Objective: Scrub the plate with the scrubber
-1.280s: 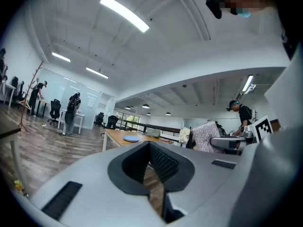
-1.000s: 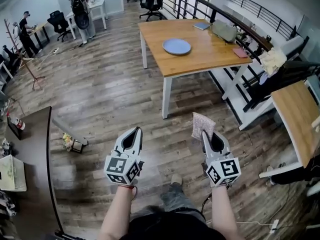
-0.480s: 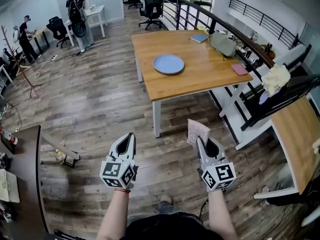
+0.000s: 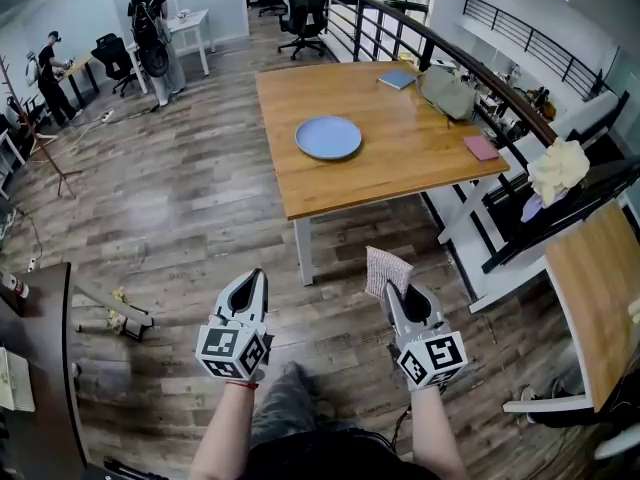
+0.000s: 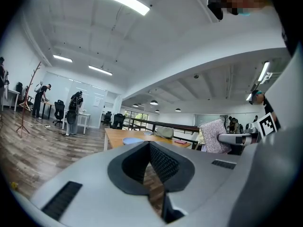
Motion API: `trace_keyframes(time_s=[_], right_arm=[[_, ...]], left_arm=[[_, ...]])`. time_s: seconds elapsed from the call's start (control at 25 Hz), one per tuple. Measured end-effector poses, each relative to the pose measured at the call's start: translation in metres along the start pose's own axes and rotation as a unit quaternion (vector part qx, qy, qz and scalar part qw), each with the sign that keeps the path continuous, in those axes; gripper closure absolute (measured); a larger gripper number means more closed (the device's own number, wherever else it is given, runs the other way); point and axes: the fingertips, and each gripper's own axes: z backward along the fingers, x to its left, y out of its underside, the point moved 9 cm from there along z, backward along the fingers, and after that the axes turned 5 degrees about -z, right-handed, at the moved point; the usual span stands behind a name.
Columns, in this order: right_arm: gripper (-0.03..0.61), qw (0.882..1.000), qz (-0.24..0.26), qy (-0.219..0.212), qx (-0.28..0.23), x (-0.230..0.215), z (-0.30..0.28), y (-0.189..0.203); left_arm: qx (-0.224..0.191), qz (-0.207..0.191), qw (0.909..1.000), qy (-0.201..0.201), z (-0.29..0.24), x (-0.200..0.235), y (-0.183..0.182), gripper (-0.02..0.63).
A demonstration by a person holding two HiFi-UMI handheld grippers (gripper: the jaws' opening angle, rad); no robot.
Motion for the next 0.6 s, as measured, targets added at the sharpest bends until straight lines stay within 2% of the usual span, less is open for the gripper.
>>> trace_keyframes(time_s=[0.28,0.6], right_arm=[[0.500,1.000,-0.007,0.009,0.003,-0.030,-0.051,0.005],[0.500,1.000,-0.017,0.021,-0.003,-0.058,-0.134,-0.001]], left_arm=[[0.005,0.002,0.9998,0.018,-0.067,0.018,0.001,0.617],[0.000,-0.002,0.9989,0.048,-0.160,0.059,-0.018,0.617]])
